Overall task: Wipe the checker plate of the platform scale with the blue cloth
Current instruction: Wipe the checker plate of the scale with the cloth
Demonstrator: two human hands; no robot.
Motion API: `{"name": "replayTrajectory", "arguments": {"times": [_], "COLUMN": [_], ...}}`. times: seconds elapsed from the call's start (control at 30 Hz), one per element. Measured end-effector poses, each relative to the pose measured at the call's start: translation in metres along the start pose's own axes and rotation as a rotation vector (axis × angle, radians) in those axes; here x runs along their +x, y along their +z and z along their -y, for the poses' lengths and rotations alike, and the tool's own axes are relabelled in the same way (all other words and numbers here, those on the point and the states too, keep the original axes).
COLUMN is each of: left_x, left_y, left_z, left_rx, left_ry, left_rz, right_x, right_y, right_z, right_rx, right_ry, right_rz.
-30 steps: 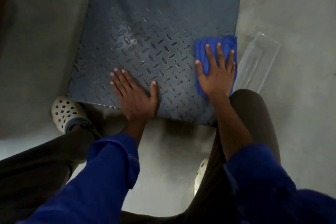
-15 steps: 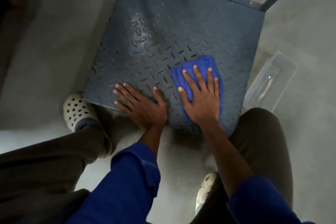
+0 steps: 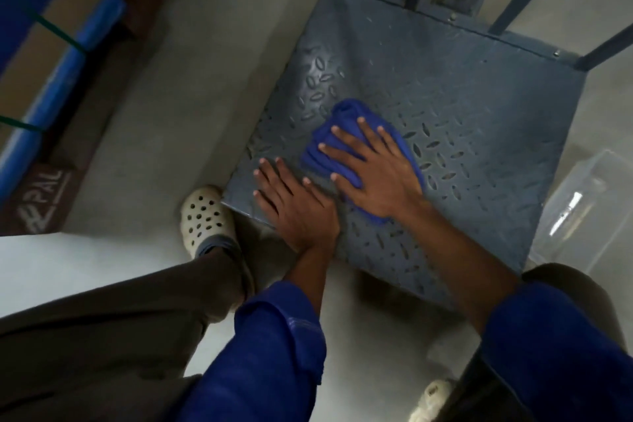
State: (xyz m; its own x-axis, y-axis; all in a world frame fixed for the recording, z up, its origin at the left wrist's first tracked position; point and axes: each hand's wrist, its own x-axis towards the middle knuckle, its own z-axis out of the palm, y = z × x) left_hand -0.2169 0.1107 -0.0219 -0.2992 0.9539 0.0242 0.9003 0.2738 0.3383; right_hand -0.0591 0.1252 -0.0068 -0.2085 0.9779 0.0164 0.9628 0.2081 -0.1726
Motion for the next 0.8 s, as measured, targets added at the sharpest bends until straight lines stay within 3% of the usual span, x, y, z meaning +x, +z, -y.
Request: {"name": "replayTrajectory", "arguments": {"times": [0.13,0.2,0.33,0.4,0.43,0.53,0.57,0.7,0.73,0.8], "left_x": [0.039,0.041,0.041,0.046,0.050,0.055,0.055,0.054,0.055,0.057], "left_y": [0.002,0.003,0.006,0.008,0.008,0.008,0.008,0.009,0.010,0.009], "left_z": [-0.016,-0.020,-0.019,-0.021,-0.023,-0.028,-0.029,-0.031,-0.031,-0.035], "left_rx": [0.081,0.115,0.170,0.220,0.231,0.233,0.235,0.239,0.238,0.219], "left_ry": [-0.036,-0.038,0.017,0.088,0.105,0.113,0.107,0.098,0.090,0.065], "left_rz": [0.075,0.085,0.070,0.103,0.120,0.137,0.137,0.131,0.131,0.131], "right_x": [0.070,0.099,0.124,0.145,0.158,0.184,0.184,0.160,0.165,0.181], "right_y": [-0.006,-0.002,0.008,0.005,0.001,-0.008,-0.008,0.004,0.003,-0.004], "right_z": [-0.021,-0.004,0.009,-0.019,-0.031,-0.044,-0.034,-0.012,-0.018,-0.025], "right_rx": [0.054,0.038,0.000,0.000,0.007,0.081,0.087,0.042,0.045,0.069], "right_ry": [0.279,0.286,-0.330,-0.458,-0.391,0.083,0.115,-0.336,-0.339,-0.158], "right_rz": [-0.039,-0.034,0.063,0.055,0.031,-0.023,-0.030,0.046,0.045,0.016]}}
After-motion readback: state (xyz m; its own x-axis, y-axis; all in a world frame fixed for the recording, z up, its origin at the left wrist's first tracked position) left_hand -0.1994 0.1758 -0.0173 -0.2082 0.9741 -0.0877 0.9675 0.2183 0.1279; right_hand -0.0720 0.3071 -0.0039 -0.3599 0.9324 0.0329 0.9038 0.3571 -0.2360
